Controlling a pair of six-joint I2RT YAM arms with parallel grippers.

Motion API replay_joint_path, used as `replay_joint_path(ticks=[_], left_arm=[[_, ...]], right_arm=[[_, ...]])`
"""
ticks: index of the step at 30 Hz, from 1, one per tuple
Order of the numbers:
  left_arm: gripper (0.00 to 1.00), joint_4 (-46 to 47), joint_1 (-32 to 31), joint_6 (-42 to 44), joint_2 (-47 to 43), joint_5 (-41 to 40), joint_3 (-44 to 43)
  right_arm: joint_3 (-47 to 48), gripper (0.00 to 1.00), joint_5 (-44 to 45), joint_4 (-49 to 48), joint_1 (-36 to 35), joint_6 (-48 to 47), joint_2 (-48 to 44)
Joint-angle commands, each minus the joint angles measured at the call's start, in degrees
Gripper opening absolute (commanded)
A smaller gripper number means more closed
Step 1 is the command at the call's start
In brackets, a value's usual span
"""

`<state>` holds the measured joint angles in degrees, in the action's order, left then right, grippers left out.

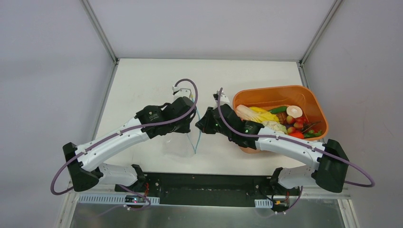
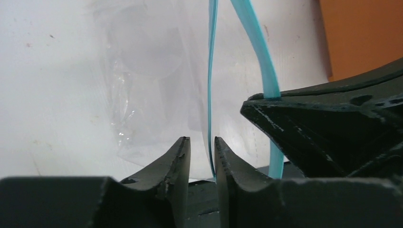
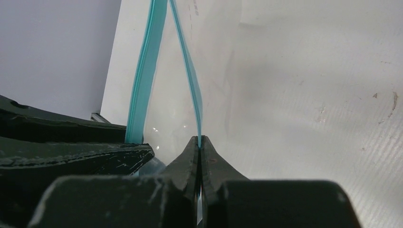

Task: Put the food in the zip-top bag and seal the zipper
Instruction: Open the zipper of the food storage bag.

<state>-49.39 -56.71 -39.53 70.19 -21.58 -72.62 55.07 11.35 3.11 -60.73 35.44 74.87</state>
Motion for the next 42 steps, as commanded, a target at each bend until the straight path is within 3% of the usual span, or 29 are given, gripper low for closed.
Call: replay_joint_path(ticks=[1, 7, 14, 21, 25, 27, 32, 38, 42], left_arm=[[0.23, -3.3, -1.1, -0.6, 0.4, -4.0, -1.2], [0.00, 1.2, -1.0, -0.6, -4.0, -4.7, 2.8], [0.00, -1.8, -1.0, -0.3, -9.5, -13.0, 4.0], [0.00, -9.3, -1.0, -1.2, -7.6, -19.0, -0.8], [0.00, -11.5, -1.1, -1.7, -3.6, -18.6, -3.4], [0.00, -7.9, -1.1, 0.6, -2.6, -13.6, -3.4], [0.00, 1.7, -1.1, 2.6, -1.2, -1.4, -1.1], [0.00, -4.3, -1.1, 4.1, 1.3, -5.6, -4.1], [0.00, -5.1, -1.0, 3.8, 1.4, -6.6, -4.0]], right_arm=[[0.9, 0.00, 2.6, -2.8, -0.3, 1.8, -1.4], [-0.3, 0.00, 4.8, -1.8, 0.4, 0.2, -1.8], [-0.9, 0.00, 4.0, 4.8, 2.8, -4.1, -1.5], [1.1, 0.00, 1.4, 10.2, 2.8, -8.3, -1.1], [5.0, 0.00, 4.5, 15.8, 2.8, -8.2, 2.0], [7.9, 0.00, 2.8, 18.1, 2.9, -9.5, 4.0], [4.9, 0.01, -5.9, 8.5, 2.9, -9.4, 2.5], [0.4, 0.03, -9.6, -0.5, 2.9, -6.9, -0.6], [1.8, 0.11, -10.2, 2.2, 3.9, -6.4, 0.5]])
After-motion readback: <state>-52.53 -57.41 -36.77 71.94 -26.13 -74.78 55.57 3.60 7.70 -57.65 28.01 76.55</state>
